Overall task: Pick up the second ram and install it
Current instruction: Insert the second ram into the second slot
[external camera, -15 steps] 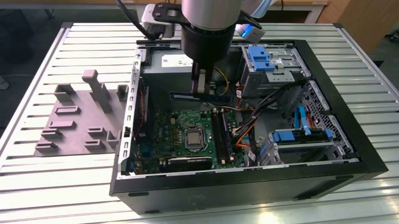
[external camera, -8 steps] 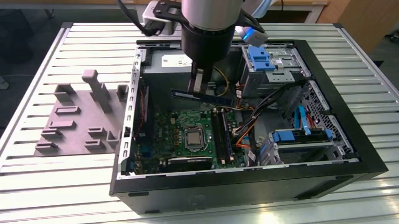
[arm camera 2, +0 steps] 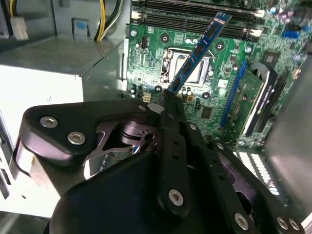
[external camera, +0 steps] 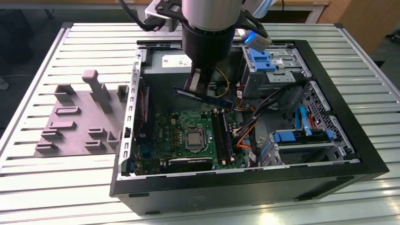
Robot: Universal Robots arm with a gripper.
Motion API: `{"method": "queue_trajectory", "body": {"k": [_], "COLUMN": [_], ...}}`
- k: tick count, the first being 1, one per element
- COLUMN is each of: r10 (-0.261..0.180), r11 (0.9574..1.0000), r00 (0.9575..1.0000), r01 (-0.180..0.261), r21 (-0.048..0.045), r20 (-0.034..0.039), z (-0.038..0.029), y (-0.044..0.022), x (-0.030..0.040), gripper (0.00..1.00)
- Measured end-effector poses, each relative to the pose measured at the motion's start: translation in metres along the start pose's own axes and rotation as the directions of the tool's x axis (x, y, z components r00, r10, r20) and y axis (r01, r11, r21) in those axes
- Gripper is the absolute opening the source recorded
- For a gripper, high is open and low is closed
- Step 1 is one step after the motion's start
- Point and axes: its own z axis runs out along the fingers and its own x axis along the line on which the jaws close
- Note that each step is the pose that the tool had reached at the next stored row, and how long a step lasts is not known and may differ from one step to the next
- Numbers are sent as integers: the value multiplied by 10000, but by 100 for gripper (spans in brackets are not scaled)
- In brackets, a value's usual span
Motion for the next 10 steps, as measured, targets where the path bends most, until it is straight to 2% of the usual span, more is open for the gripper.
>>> {"method": "queue_trajectory", "body": {"k": [5,10], "r10": [770,1478], "r11": [9970,9890], "r00": [9970,9890], "r01": [-770,-1479], "r21": [50,93], "r20": [42,85], "z": [0,1], "y": [0,0], "x": [0,0], "gripper": [12,12]}}
